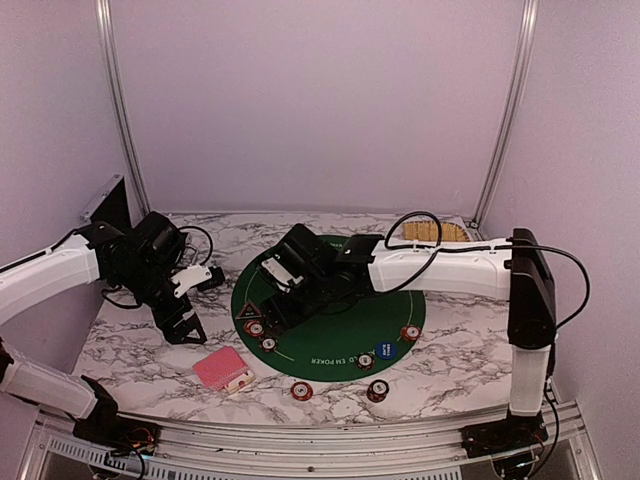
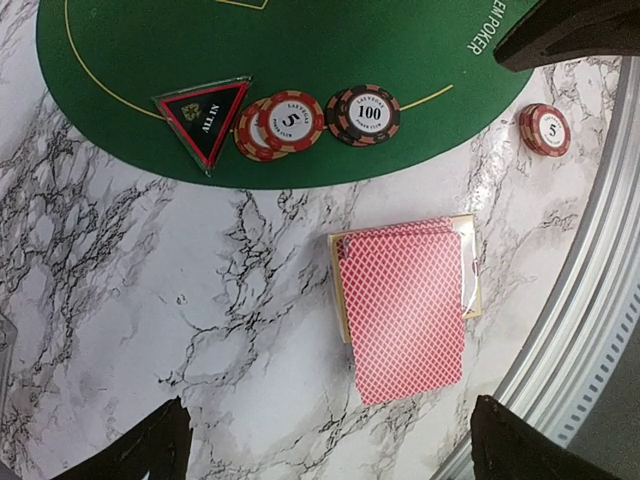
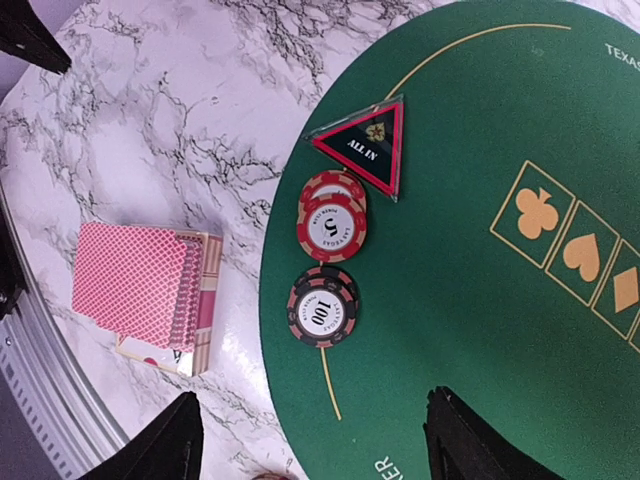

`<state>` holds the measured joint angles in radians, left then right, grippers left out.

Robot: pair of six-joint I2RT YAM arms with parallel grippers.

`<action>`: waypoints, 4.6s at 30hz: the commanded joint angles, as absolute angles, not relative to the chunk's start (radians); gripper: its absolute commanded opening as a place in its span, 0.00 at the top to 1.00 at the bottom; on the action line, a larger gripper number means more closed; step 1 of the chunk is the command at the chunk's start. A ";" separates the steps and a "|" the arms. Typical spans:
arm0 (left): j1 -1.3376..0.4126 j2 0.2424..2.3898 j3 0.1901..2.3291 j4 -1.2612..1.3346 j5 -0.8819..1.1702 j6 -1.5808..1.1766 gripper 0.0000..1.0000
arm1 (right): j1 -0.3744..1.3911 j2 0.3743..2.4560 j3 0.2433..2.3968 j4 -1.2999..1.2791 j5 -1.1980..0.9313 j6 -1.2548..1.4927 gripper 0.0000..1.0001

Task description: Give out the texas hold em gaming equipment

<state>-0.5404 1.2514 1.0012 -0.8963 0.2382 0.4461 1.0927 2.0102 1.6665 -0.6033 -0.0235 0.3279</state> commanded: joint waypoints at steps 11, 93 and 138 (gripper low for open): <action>-0.595 1.263 1.073 -0.859 0.096 0.440 0.01 | 1.184 1.937 1.510 -0.514 -0.076 0.230 0.61; -0.502 1.363 0.840 -0.737 0.209 0.566 0.01 | 1.153 1.990 1.356 -0.097 -0.182 0.290 0.78; -0.529 1.516 0.794 -0.617 0.170 0.520 0.01 | 1.135 1.869 1.275 -0.114 -0.134 0.296 0.48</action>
